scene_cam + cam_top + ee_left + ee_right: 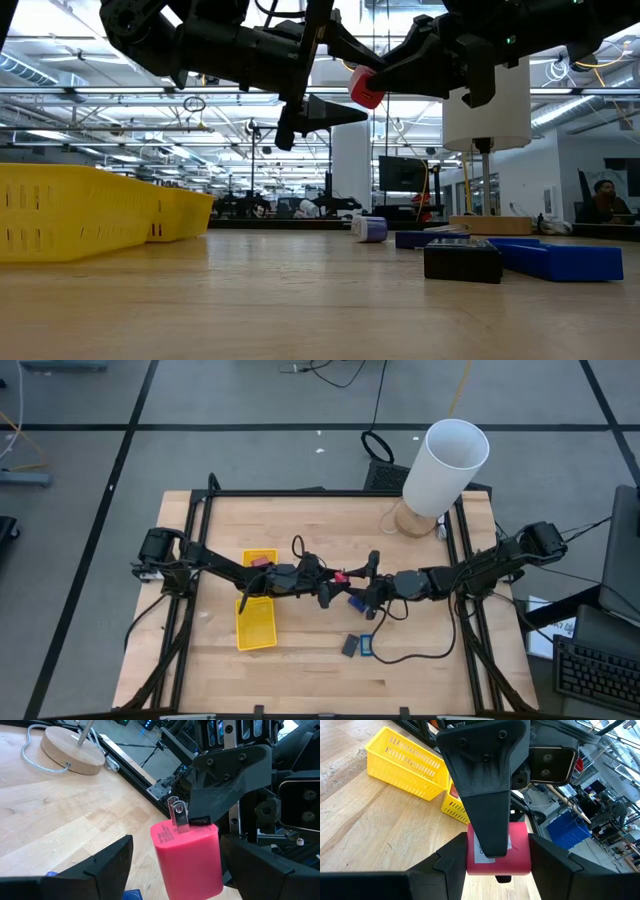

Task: Pick & Place Office items
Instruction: Put the pink charger adapter into the top yellow bin

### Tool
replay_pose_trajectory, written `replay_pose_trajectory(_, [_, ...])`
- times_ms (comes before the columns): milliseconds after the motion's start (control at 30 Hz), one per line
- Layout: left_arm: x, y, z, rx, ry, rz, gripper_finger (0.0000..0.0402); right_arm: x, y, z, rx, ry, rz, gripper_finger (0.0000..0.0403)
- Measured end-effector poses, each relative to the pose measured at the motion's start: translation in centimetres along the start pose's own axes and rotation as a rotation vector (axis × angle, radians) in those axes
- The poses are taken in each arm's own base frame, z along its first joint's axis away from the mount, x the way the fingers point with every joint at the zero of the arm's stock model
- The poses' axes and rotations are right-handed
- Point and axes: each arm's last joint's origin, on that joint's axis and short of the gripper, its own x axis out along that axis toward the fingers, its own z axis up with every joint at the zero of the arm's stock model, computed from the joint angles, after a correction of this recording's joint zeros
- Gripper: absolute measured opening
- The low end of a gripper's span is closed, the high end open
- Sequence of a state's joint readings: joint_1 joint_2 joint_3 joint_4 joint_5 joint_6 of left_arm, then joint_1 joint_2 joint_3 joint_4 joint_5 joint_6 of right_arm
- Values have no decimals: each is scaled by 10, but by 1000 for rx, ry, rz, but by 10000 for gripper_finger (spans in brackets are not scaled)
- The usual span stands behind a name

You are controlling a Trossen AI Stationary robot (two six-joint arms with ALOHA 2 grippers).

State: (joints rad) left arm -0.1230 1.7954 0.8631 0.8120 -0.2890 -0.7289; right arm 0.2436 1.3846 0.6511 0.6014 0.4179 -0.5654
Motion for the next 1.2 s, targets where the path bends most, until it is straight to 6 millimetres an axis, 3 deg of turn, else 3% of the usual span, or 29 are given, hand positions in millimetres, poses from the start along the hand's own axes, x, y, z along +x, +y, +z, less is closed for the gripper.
replay_pose_trajectory(933, [0,0,0,-3,0,0,297,0,0,0,3,1,0,176])
replay_pose_trajectory(1200, [0,0,0,-5,1,-1,232,0,0,0,2,2,0,176])
